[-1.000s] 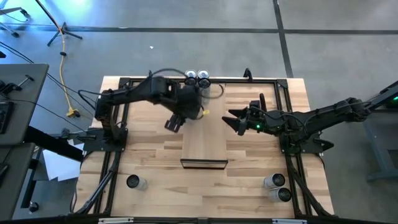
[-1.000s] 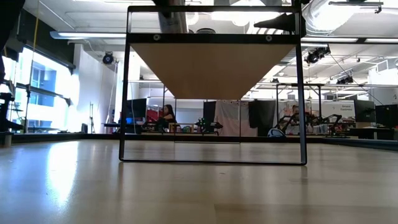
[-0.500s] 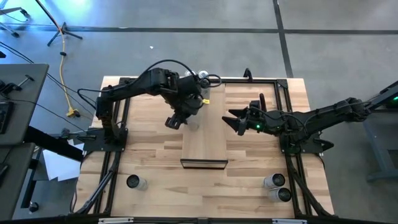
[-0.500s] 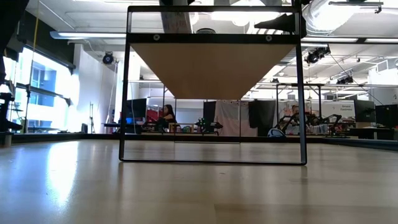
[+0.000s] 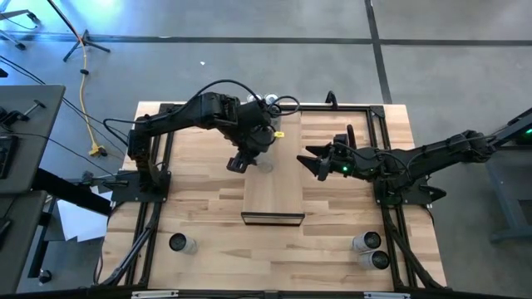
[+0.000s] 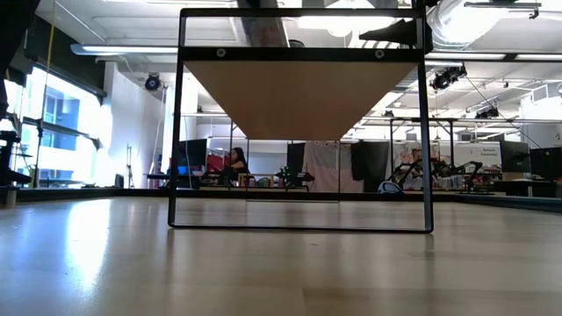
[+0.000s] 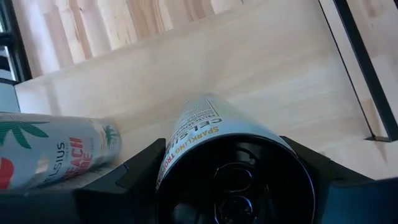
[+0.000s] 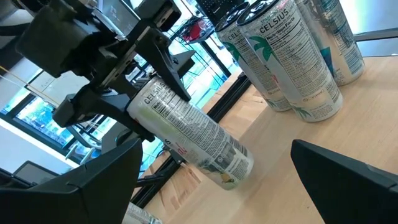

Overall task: Place canned beverage on shelf
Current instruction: Put the left white yellow soda can on the shelf

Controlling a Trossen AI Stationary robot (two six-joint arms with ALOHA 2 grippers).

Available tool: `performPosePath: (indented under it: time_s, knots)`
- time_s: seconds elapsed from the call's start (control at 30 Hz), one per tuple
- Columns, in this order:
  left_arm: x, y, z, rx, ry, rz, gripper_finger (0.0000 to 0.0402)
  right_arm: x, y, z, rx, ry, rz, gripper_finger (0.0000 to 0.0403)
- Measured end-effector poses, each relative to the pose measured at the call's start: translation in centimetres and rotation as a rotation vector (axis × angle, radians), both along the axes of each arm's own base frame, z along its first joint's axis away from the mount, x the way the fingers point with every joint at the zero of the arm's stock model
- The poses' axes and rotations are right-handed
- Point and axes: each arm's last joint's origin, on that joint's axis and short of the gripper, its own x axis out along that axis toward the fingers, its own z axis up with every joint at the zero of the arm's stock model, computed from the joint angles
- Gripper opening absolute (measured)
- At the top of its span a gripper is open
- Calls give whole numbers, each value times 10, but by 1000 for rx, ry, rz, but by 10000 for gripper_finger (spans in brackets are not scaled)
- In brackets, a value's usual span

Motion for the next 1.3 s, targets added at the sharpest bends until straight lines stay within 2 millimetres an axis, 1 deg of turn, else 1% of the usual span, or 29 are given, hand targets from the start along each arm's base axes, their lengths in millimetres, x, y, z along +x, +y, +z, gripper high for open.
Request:
performPosePath:
  time_s: [0.23, 0.5, 0.93, 1.3]
  knots:
    - [-1, 3, 0, 7, 10, -2, 235, 0, 0, 0, 0, 0, 0, 397]
    - [-8, 2, -3, 17, 85, -39, 235, 0, 0, 0, 0, 0, 0, 397]
    - [-6, 3, -3, 19, 69, -39, 235, 0, 0, 0, 0, 0, 0, 397]
    - [-11, 2, -4, 12, 115, -40, 235, 0, 0, 0, 0, 0, 0, 397]
